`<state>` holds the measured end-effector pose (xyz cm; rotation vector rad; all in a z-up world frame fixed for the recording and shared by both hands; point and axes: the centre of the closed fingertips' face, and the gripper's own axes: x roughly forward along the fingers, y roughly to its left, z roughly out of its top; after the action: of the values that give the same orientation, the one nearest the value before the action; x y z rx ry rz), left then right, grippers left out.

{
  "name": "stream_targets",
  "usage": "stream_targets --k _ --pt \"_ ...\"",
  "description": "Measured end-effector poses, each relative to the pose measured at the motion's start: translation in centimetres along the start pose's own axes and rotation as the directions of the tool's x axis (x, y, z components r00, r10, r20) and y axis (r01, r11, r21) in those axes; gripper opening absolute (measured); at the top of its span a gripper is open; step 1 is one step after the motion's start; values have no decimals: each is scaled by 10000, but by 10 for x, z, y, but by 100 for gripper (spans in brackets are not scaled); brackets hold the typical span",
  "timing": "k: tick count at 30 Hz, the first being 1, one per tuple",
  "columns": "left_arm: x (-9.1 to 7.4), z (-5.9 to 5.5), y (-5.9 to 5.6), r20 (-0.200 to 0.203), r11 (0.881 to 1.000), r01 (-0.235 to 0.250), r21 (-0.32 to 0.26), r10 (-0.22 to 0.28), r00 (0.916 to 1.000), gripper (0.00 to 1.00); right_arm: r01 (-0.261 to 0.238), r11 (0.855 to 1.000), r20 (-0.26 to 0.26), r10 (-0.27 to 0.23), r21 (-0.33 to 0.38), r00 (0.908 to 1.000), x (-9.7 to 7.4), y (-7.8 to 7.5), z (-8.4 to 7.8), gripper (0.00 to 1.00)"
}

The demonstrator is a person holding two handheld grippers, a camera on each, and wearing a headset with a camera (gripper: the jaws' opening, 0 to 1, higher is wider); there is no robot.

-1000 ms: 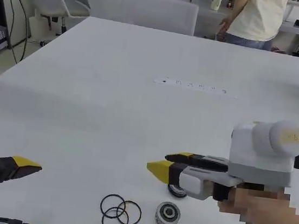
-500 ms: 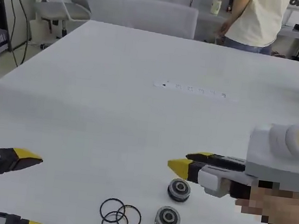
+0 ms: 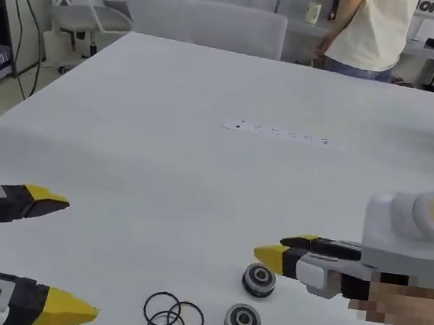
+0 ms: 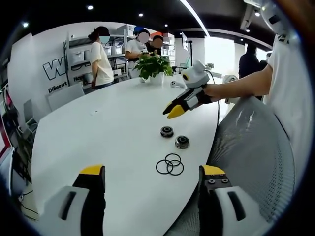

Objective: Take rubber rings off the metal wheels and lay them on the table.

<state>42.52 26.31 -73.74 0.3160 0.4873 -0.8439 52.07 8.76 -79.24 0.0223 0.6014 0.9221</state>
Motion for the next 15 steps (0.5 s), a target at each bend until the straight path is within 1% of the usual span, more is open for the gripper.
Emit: stream_targets --k 4,7,11,15 --pt "1 7 7 -62 9996 5 292 -4 10000 75 55 10000 -149 -56 -65 9999 -1 -3 -4 32" --pt "1 17 11 55 9988 5 480 -7 10000 75 111 9999 -319 -115 -122 9994 -1 -7 -9 32" --pt "5 26 15 163 9975 28 703 -40 9999 75 164 9998 -450 -168 -85 9988 -2 -11 -13 31" --pt "11 33 16 228 9965 111 827 -130 9997 75 197 9997 -558 -206 -163 9982 -2 -13 -16 31"
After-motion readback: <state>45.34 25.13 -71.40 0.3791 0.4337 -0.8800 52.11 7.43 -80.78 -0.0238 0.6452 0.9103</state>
